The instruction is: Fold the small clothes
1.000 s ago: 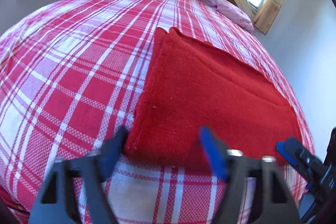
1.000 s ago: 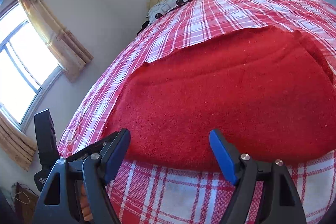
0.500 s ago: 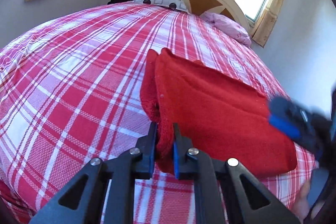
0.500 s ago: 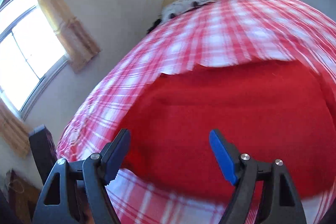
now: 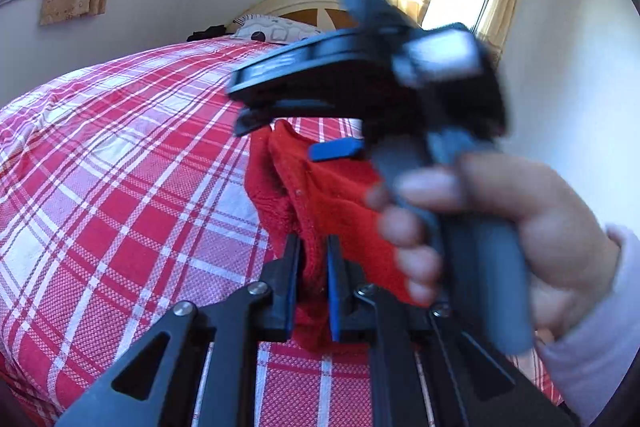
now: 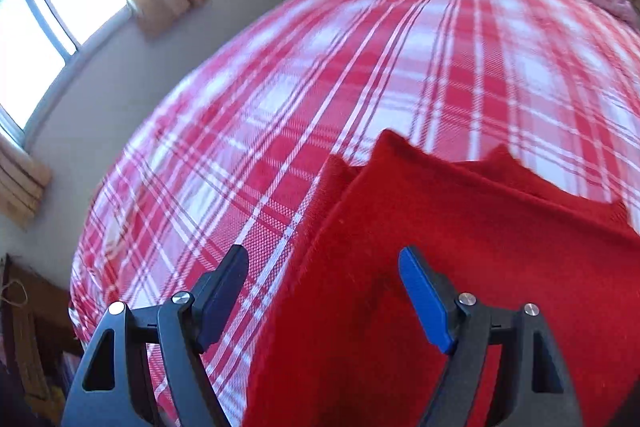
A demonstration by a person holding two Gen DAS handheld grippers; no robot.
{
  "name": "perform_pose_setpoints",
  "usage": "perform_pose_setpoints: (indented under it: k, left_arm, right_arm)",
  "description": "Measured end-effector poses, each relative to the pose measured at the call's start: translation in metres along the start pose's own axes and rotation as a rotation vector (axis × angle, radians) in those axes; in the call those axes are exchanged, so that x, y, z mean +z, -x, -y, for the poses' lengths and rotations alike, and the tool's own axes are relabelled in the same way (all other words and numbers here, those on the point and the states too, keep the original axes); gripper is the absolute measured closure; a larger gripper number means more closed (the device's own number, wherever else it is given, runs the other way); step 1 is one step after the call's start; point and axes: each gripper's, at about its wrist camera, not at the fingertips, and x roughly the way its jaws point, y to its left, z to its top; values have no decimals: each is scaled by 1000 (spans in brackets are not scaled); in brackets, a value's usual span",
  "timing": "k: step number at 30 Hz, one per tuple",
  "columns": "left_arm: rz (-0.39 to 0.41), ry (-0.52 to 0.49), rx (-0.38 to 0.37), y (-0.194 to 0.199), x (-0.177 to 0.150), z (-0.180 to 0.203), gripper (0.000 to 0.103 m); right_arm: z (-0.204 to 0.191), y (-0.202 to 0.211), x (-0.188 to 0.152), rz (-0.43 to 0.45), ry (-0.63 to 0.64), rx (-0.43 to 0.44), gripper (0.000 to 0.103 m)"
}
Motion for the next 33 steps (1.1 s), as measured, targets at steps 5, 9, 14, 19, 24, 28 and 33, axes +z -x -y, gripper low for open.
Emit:
perform_pose_setpoints:
  k: [5, 9, 14, 19, 24, 28, 33]
  left_arm:
    - [0, 8, -11, 2, -2, -3, 90]
    - [2, 1, -15, 3, -3, -4, 90]
    - [12, -28, -36, 10, -1, 6, 90]
    - [33, -81, -78, 19, 4, 31, 90]
    - [44, -148, -152, 25, 8, 70, 92]
    - [39, -218, -222, 22, 4, 112, 92]
    - [0, -318, -301, 14, -16, 172, 92]
  right_arm:
    - [-17, -37, 7, -102, 100, -69, 25]
    - [-8, -46, 5, -108, 106, -138, 67]
    - [25, -22, 4, -53, -32, -4, 90]
    - [58, 26, -2, 64, -154, 111, 91]
    - [102, 89, -18, 182, -245, 173, 91]
    - [138, 135, -35, 256, -293, 175, 91]
    - [187, 178, -69, 325, -352, 149, 91]
